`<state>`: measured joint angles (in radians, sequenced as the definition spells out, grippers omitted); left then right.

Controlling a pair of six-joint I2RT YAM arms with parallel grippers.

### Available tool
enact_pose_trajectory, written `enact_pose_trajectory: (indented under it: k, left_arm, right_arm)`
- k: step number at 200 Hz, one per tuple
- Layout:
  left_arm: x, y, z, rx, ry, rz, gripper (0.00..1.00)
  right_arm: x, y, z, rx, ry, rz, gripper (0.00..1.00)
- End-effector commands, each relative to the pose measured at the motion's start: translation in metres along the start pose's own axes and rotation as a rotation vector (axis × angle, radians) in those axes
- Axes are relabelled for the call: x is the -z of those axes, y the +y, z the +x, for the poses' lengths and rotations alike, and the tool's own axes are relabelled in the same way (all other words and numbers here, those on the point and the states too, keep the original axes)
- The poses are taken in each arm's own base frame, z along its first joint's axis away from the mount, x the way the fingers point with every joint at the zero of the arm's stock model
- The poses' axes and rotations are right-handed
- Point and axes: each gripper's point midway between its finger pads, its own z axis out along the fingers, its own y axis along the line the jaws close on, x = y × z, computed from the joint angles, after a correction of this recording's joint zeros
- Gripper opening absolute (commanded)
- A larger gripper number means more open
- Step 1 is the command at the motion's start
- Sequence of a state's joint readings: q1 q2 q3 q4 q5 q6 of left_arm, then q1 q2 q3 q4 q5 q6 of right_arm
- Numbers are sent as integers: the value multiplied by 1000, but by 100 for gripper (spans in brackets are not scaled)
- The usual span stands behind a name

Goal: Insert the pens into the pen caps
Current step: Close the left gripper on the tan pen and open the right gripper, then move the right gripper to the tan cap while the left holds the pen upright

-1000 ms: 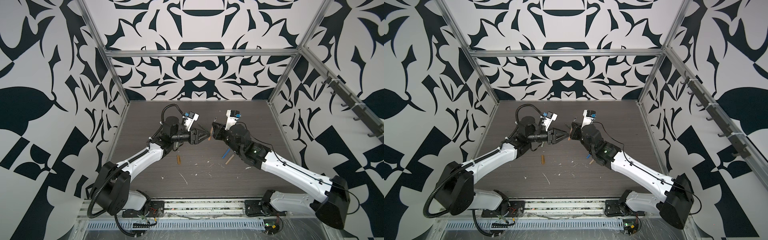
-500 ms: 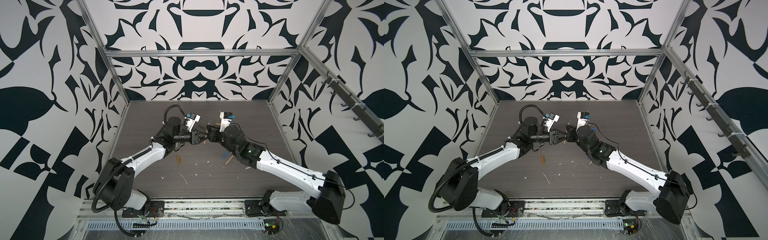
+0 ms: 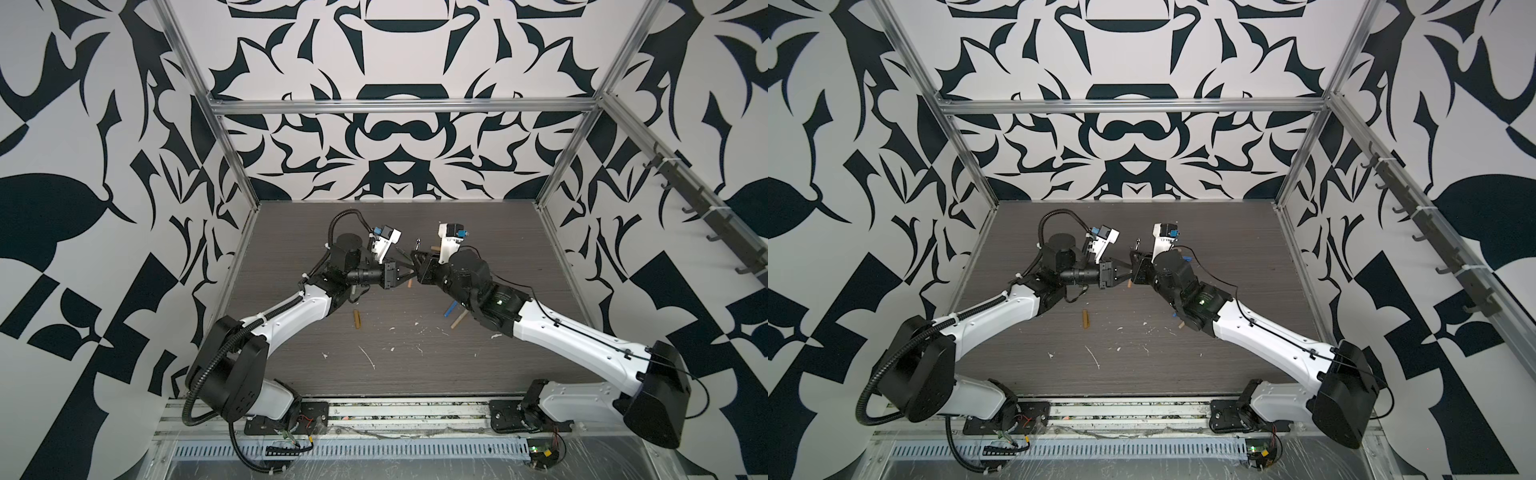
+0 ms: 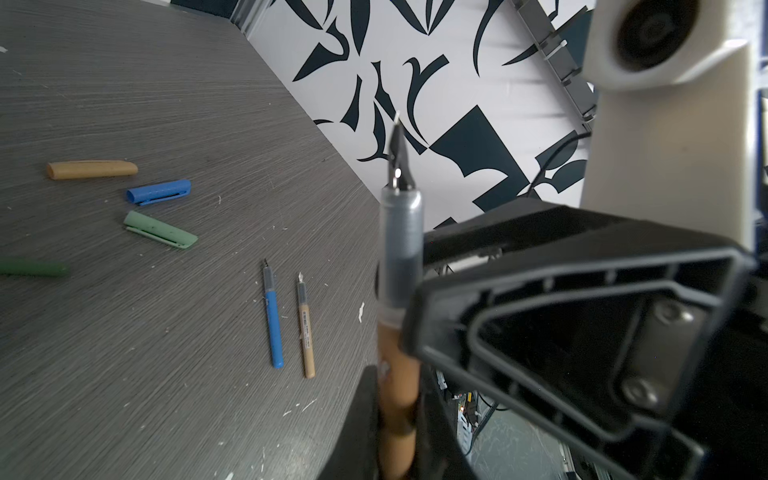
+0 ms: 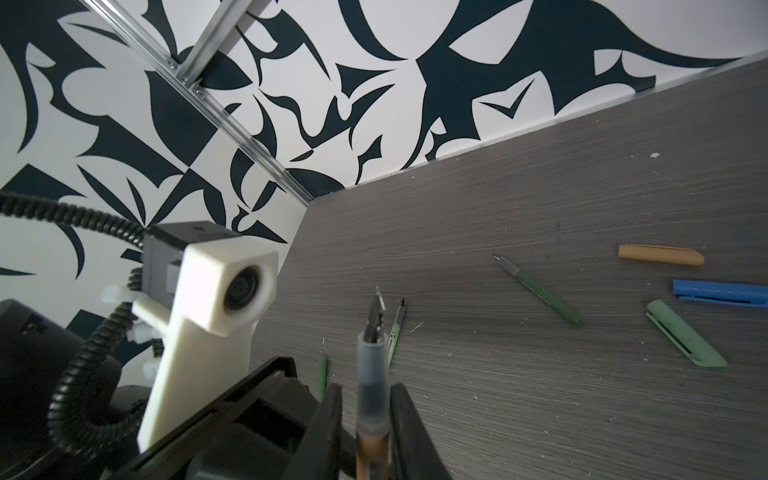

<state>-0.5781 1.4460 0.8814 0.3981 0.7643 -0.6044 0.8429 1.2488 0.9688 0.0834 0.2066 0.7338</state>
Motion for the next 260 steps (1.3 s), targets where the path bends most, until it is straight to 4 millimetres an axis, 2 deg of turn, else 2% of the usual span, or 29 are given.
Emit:
enact_pose_trajectory:
  k: [1,20,41,51,53,66,81,85,112,129,158,195,224,260]
  left_arm:
    - [7,-3,-17,-29,-49,-44,13]
    - [22,18,-27,-33,-109,-191,16]
    - [55,48,-46,-57,-208,-452,17]
    - [75,61,-54,-64,-248,-577,17]
    - [82,56,-59,-77,-269,-590,17]
    - [109,58,-71,-87,-326,-682,15]
    - [129,43,-86,-142,-392,-683,15]
    - [133,35,-91,-174,-412,-668,15]
    - [146,-22,-98,-424,-523,-517,15]
    - [155,-41,-98,-504,-579,-487,13]
    - [162,-52,-97,-545,-607,-480,12]
    - [168,-51,-99,-523,-637,-502,12]
    - [168,-51,-99,-516,-636,-496,12]
    - [166,-53,-98,-515,-629,-481,12]
  right_arm:
    - [25,44,-31,13,-34,-135,29]
    - [41,39,-38,52,-40,-100,31]
    - [53,20,-38,100,-22,-2,31]
    - [53,8,-28,120,15,45,31]
    - [52,5,-25,123,25,57,31]
    - [43,-11,-2,136,99,110,28]
    - [27,-27,30,127,204,151,24]
    - [22,-25,43,117,254,130,23]
    - [-11,-26,99,108,423,122,22]
    - [-32,-20,131,141,509,125,22]
    - [-65,-11,184,187,654,131,23]
    - [-89,-1,236,229,798,139,26]
    - [-103,0,253,249,831,155,28]
    - [-117,-3,250,262,792,193,27]
